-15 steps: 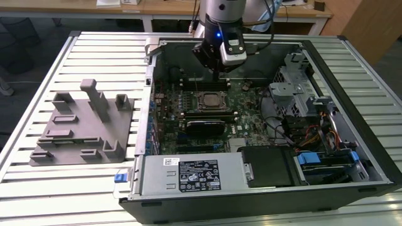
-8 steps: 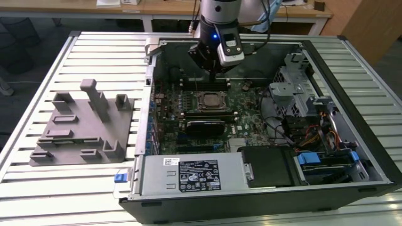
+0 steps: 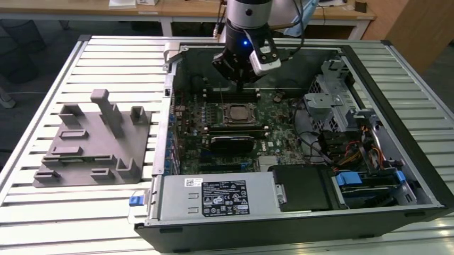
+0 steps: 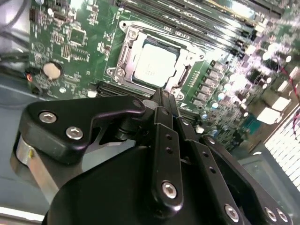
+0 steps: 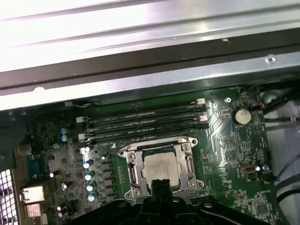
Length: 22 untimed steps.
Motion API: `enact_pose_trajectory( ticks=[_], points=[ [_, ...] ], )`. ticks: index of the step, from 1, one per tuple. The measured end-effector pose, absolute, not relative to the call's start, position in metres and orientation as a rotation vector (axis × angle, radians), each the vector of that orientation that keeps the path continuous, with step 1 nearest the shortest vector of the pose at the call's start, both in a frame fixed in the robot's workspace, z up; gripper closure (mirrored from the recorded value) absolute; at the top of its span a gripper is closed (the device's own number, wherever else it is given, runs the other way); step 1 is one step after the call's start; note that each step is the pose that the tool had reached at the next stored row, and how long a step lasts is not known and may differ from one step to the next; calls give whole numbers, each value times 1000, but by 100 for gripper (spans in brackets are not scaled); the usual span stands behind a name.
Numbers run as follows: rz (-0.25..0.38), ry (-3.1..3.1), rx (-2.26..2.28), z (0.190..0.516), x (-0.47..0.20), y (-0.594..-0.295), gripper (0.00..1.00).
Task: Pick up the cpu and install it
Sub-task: 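Install the first cpu locking lever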
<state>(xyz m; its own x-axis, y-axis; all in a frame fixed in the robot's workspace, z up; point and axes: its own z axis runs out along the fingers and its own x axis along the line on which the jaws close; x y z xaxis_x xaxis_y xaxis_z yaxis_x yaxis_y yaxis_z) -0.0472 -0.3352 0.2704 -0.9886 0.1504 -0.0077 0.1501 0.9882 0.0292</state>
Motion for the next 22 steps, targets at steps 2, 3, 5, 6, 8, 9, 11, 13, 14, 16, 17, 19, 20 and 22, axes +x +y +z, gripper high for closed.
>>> enact_pose_trajectory(
  ticks=[2, 3, 5, 6, 8, 9, 11, 13, 14, 16, 17, 19, 20, 22],
  points=[
    [45, 3127, 177, 269, -47, -335, 89],
    [45, 3129, 149, 269, -47, -335, 89],
    [45, 3131, 93, 268, -47, -335, 89],
    [46, 3132, 68, 267, -47, -335, 89],
    [45, 3133, 44, 266, -50, -335, 89],
    [45, 3133, 39, 266, -52, -335, 89],
    [46, 3133, 35, 265, -61, -335, 89],
    [46, 3133, 35, 265, -69, -335, 89],
    [46, 3133, 34, 265, -73, -335, 89],
    [46, 3133, 33, 264, -78, -335, 89],
    [46, 3133, 33, 264, -80, -335, 89],
    [46, 3133, 32, 264, -82, -335, 89],
    [46, 3133, 32, 264, -83, -335, 89],
    [45, 3133, 32, 264, -83, -335, 89]
  ],
)
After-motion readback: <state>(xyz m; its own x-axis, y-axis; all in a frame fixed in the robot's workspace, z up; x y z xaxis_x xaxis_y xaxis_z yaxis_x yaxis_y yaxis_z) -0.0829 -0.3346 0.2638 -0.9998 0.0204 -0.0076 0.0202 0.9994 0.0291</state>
